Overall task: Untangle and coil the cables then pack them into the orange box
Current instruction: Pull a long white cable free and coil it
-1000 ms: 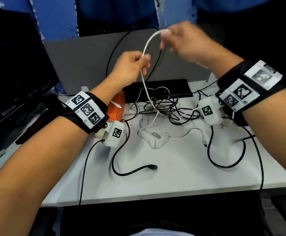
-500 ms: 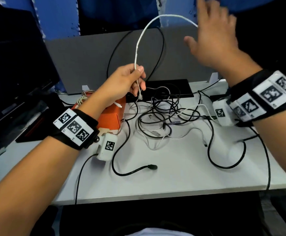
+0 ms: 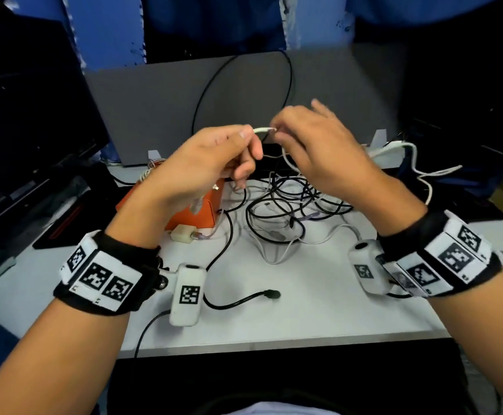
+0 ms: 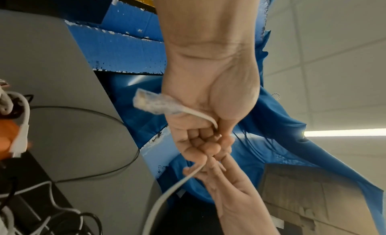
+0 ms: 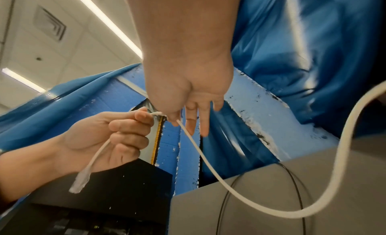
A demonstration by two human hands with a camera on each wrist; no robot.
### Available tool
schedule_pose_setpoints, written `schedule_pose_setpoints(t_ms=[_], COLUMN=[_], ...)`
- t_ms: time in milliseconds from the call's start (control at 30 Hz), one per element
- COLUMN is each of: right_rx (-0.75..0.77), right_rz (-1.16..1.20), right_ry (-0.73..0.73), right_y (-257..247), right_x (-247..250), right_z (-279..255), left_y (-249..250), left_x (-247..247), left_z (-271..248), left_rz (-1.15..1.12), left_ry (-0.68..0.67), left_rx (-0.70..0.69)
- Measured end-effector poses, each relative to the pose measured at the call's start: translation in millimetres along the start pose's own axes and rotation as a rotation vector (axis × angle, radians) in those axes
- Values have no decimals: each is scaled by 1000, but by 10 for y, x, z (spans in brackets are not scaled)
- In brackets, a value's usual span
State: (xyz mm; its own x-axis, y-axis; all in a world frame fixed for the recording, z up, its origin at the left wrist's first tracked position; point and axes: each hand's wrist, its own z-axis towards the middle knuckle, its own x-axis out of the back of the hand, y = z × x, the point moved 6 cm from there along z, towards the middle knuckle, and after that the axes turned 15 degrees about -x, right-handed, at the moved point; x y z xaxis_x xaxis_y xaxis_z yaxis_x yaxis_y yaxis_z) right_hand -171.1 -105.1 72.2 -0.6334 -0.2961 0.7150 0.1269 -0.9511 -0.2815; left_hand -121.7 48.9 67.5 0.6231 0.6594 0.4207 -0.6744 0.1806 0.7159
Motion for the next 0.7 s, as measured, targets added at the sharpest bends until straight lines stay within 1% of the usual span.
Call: schedule_pose_setpoints(t_ms=[67, 133, 200, 233, 267, 333, 433, 467, 500, 600, 700], right_rx=[-136, -213, -223, -227, -235, -250, -238, -232, -220, -136, -35], right_rz=[210, 329, 290, 242, 195, 124, 68, 49, 22, -27, -35], right_ry=[-90, -188, -263, -289, -302, -324, -387, -402, -415, -480, -565], right_y=[105, 150, 139, 143, 146, 142, 66, 29, -3, -138, -292], right_x=[-23, -82, -149, -181, -198, -195, -177, -165, -156, -159, -169], right_z=[-73, -153, -201, -216, -221, -244, -302, -318, -334, -403, -480], left_y=[24, 42, 23, -3, -30, -51, 2, 39, 82, 195, 225], left_x=[30, 89, 145, 154, 160, 162, 132, 120, 112, 61, -37], left_z=[25, 37, 35, 29, 26, 14, 18, 29, 41, 43, 19], left_rz=[-191, -346, -467, -530, -589, -706, -875, -878, -828, -536, -275], left_ry=[162, 350, 500, 546, 571, 578, 533, 514, 499, 511, 527], left_rx=[-9, -31, -42, -36, -29, -30, -75, -96, -125, -170, -136])
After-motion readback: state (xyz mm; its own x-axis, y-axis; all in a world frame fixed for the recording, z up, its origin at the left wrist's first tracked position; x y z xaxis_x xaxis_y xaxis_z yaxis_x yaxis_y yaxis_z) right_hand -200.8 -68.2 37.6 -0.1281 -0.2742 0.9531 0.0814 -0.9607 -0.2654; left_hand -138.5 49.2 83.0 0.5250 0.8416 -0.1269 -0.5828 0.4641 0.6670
